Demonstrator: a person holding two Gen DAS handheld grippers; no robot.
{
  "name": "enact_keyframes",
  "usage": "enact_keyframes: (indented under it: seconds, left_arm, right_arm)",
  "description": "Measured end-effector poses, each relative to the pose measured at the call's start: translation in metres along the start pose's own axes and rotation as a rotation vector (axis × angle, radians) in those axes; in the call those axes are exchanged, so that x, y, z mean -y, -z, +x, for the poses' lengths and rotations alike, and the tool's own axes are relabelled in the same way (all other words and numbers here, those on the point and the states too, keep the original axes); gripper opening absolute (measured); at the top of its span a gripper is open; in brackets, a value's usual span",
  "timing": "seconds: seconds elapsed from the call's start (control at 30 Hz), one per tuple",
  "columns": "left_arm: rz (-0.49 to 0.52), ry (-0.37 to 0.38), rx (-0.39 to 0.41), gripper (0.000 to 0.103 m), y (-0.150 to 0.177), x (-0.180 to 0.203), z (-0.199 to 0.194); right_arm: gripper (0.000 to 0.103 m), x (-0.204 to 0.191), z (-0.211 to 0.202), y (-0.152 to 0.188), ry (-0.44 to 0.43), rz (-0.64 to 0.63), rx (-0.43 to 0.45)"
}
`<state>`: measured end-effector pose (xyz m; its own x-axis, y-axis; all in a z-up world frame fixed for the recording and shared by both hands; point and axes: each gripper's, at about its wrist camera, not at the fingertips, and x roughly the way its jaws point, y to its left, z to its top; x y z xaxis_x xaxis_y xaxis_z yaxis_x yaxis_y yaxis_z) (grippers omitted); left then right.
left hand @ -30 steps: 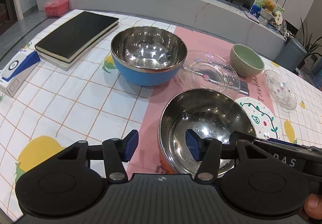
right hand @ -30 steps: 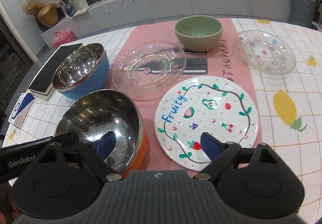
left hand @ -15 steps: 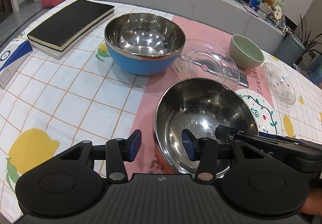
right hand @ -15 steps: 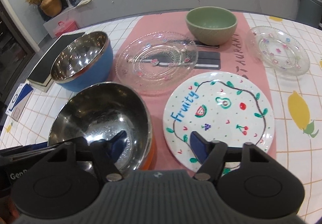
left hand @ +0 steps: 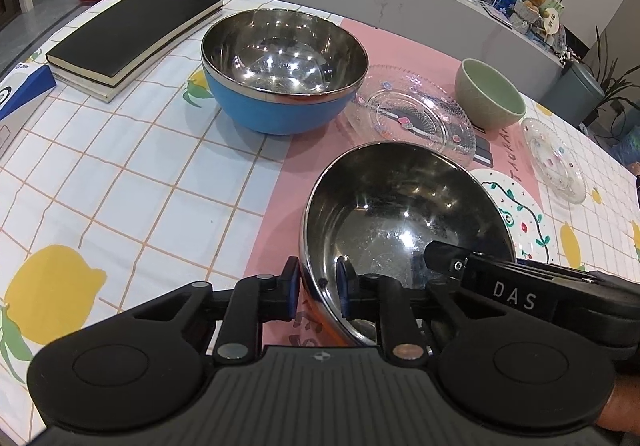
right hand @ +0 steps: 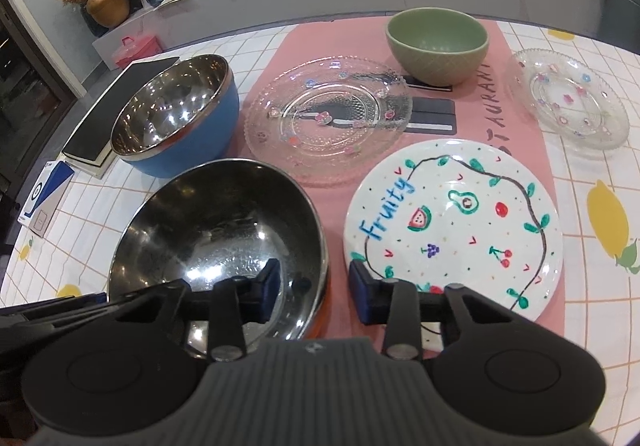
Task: Organize plates and bowls
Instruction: 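Close the left gripper on the bowl rim while the right gripper grips the opposite rim, then lift the orange-based steel bowl with both grippers and carry it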
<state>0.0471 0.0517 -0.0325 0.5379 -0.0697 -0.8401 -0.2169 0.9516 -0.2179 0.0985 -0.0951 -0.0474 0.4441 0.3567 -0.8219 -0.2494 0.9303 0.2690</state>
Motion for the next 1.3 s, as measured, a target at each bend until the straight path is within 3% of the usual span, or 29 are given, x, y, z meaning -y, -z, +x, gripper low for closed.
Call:
enact_keyframes:
  seconds: [0.07, 0.27, 1.3]
  left_arm:
    - [0.003, -0.007, 0.003, 0.017, 0.001, 0.0, -0.001]
    - [0.009, -0.01, 0.003, 0.016, 0.002, 0.0, -0.001]
    - [0.059, -0.027, 0.057, 0.015, -0.001, 0.007, -0.037]
  right_arm:
    - [0.019, -0.002, 0.001, 0.002, 0.008, -0.011, -0.009]
    - [0.017, -0.004, 0.0, 0.003, 0.019, -0.025, -0.001]
    - [0.012, -0.005, -0.04, 0.0, -0.033, 0.009, 0.059]
